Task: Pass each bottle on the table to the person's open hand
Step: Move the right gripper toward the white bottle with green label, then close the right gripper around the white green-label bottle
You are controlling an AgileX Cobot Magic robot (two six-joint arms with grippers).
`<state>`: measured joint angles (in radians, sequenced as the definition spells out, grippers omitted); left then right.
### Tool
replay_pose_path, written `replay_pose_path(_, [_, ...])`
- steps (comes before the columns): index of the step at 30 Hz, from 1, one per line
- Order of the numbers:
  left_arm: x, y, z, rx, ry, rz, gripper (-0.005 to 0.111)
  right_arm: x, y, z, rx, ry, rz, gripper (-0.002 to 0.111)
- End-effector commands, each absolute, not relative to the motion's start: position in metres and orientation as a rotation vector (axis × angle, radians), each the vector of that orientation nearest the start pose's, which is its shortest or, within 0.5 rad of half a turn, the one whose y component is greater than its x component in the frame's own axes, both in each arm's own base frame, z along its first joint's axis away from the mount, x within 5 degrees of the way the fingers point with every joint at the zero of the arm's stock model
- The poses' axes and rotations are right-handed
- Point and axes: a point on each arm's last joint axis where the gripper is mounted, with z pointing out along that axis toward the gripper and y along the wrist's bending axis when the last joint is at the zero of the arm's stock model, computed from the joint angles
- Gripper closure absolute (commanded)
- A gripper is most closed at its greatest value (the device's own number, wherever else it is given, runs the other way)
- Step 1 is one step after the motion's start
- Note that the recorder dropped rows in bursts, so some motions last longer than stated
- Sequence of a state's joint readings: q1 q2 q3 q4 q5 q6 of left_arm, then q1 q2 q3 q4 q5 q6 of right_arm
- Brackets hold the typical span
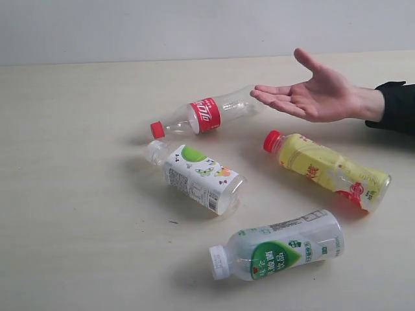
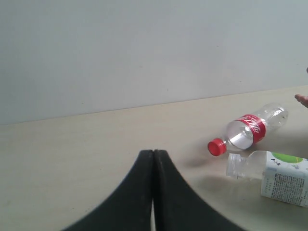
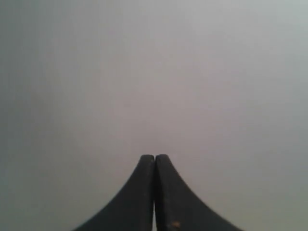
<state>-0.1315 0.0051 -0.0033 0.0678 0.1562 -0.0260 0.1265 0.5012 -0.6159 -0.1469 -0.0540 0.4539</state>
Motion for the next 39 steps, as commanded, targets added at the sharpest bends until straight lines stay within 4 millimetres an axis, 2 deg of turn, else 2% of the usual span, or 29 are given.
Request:
replay_pose_path(1, [0.056, -0.006, 0.199, 0.127, 1.631, -0.062, 0.107, 0.145, 0.012, 0.398, -0.024, 1.680, 0.064, 0.108])
replay_pose_path(5, [0.056, -0.006, 0.199, 0.127, 1.631, -0.062, 0.107, 0.176, 0.015, 0.397, -0.238, 1.935, -0.109, 0.108])
replay_pose_path(7, [0.056, -0.006, 0.199, 0.127, 1.631, -0.062, 0.107, 0.193, 0.021, 0.392, -0.350, 2.055, -0.101, 0.108])
replay_pose_path(10, [0.056, -0.006, 0.199, 0.127, 1.631, -0.062, 0.107, 0.215, 0.037, 0.379, -0.615, 2.216, 0.000, 0.108])
replay_pose_path(14, [0.056, -0.006, 0.199, 0.127, 1.631, -0.062, 0.107, 0.233, 0.053, 0.359, -1.035, 2.379, 0.140, 0.107])
replay_pose_path(18, [0.056, -0.006, 0.199, 0.127, 1.631, -0.062, 0.107, 0.236, 0.074, 0.337, -1.377, 2.421, 0.080, 0.090])
replay_pose_path(21, [0.056, -0.006, 0.199, 0.127, 1.631, -0.062, 0.107, 0.233, 0.095, 0.322, -1.555, 2.400, 0.023, 0.075])
replay_pose_path(25, [0.056, -0.006, 0.199, 0.127, 1.631, -0.062, 0.107, 0.215, 0.126, 0.294, -1.779, 2.373, 0.075, 0.061])
replay_pose_path(31, [0.056, -0.006, 0.199, 0.127, 1.631, -0.062, 0.107, 0.181, 0.141, 0.254, -2.032, 2.375, 0.108, 0.040])
replay_pose_path(35, [0.056, -0.006, 0.199, 0.127, 1.631, -0.062, 0.107, 0.172, 0.145, 0.239, -2.136, 2.292, 0.091, 0.036])
replay_pose_path(39, [0.056, -0.006, 0.199, 0.127, 1.631, -0.062, 0.107, 0.167, 0.153, 0.228, -2.276, 2.080, 0.065, 0.036])
